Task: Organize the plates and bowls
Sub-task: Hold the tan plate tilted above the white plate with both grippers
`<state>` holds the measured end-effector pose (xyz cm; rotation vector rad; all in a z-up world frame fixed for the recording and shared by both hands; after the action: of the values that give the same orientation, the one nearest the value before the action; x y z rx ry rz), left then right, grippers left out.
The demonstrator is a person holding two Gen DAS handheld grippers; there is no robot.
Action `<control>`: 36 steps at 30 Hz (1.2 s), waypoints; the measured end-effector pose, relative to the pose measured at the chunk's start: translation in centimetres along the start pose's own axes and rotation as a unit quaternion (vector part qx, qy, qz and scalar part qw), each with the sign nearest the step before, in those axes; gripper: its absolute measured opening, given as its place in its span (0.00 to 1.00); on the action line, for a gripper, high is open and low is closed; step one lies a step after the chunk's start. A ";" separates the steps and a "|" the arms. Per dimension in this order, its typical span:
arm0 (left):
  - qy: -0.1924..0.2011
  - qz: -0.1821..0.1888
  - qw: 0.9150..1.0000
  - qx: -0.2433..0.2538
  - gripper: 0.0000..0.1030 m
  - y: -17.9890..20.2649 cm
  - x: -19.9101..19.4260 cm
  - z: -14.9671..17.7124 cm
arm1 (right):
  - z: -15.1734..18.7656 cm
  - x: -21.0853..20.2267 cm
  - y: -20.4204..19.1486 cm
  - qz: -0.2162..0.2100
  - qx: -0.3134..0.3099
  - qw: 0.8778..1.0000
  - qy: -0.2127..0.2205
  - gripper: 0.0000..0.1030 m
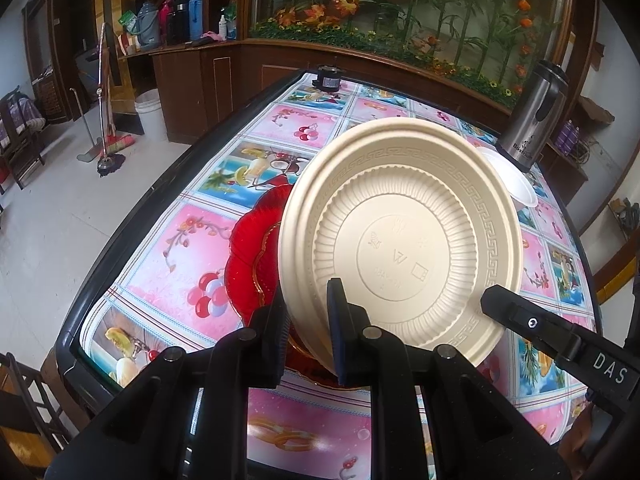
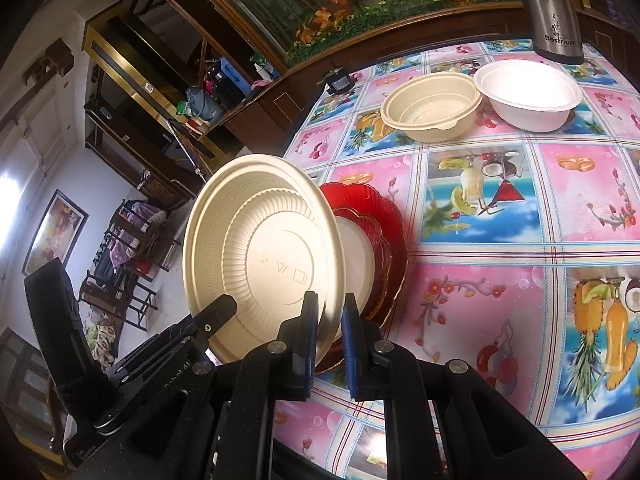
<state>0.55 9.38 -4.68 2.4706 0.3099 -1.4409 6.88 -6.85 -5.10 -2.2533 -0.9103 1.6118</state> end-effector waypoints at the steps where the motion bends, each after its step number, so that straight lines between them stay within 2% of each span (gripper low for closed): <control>1: -0.001 0.001 1.000 -0.001 0.15 -0.1 0.0 0.0 | 0.0 0.0 0.0 0.000 0.000 1.000 0.000 0.11; 36: -0.018 0.001 1.000 -0.007 0.15 -0.8 1.2 0.4 | 0.1 1.1 -0.1 0.001 0.002 1.000 -0.015 0.11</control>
<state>0.59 10.06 -6.01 2.4291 0.3101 -1.4765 7.00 -6.07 -5.95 -2.2335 -0.9101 1.6523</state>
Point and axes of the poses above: each gripper's, at about its wrist camera, not at the fingertips, and x roughly the way its jaws point, y to its right, z to its underside, the point moved 4 cm from there along x, roughly the way its jaws point, and after that the axes turned 11 degrees about -y, right-handed, at the moved point
